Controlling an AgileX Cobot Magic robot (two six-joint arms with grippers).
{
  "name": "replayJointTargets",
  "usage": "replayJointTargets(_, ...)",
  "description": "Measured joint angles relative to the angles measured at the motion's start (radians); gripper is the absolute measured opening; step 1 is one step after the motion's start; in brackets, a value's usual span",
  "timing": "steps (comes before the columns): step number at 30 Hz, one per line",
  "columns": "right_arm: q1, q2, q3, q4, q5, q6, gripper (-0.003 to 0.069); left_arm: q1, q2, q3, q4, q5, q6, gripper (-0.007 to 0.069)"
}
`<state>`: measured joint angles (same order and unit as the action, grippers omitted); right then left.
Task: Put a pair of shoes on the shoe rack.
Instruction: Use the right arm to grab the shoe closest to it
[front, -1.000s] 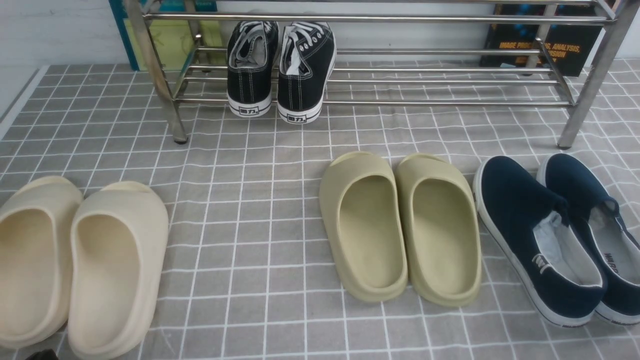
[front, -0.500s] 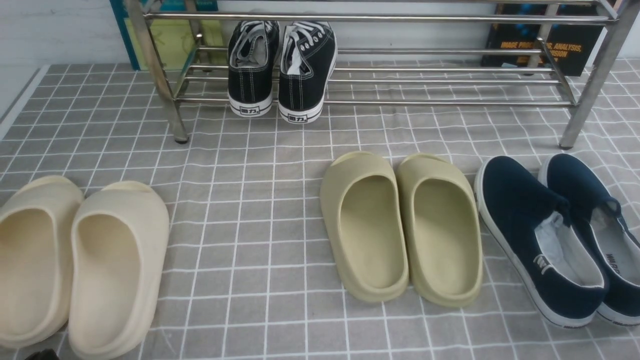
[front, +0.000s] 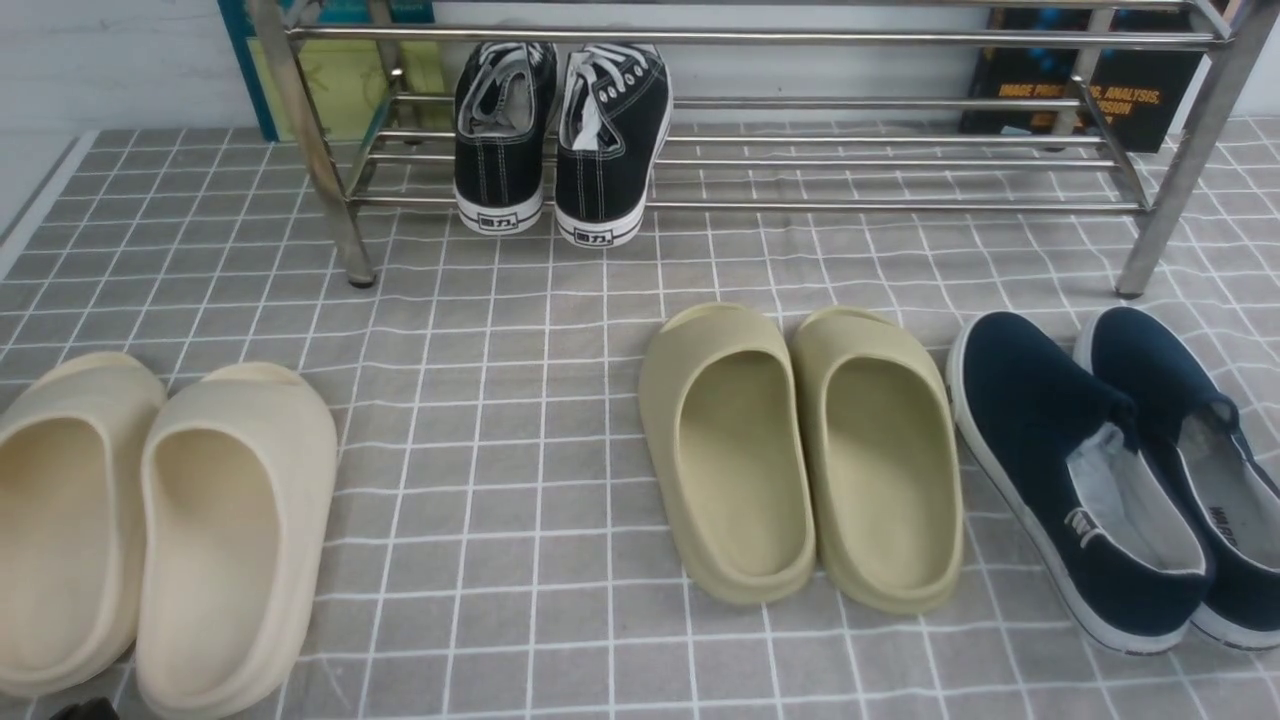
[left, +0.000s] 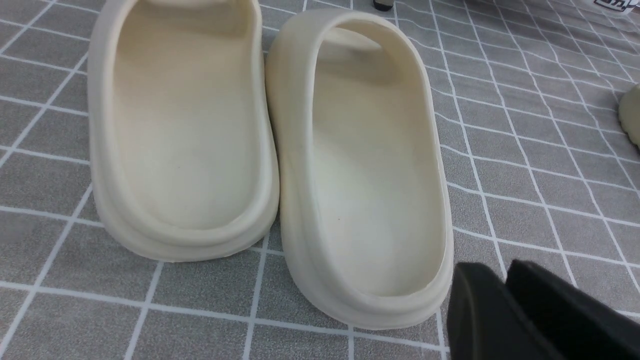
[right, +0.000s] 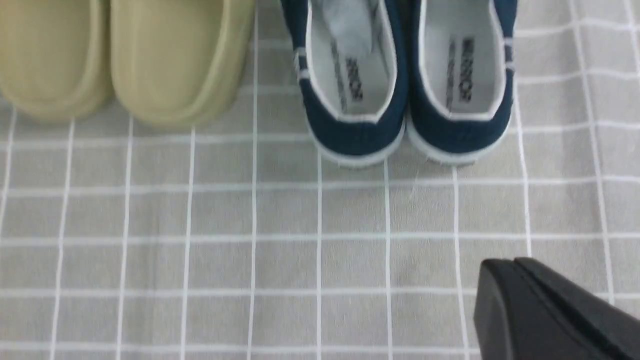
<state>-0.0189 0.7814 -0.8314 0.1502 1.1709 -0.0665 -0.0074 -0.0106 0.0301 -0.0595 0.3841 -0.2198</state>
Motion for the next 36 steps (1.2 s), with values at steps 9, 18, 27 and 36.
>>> replayJointTargets(9,0.21,0.331,-0.076,-0.036,-0.045,-0.039,0.0069,0.0,0.0,0.0,0.0,0.0,0.0,0.0099)
replayJointTargets(18,0.312,0.653,-0.087,-0.129,-0.293,-0.003,0.0472,0.0,0.0,0.0,0.0,0.0,0.0,0.011)
replayJointTargets(27,0.312,0.85,-0.091,-0.15,-0.354,0.028,0.0293,0.0,0.0,0.0,0.0,0.0,0.0,0.012)
replayJointTargets(36,0.319,0.807,-0.225,-0.124,-0.153,0.042,0.0047,0.0,0.0,0.0,0.0,0.0,0.0,0.0132)
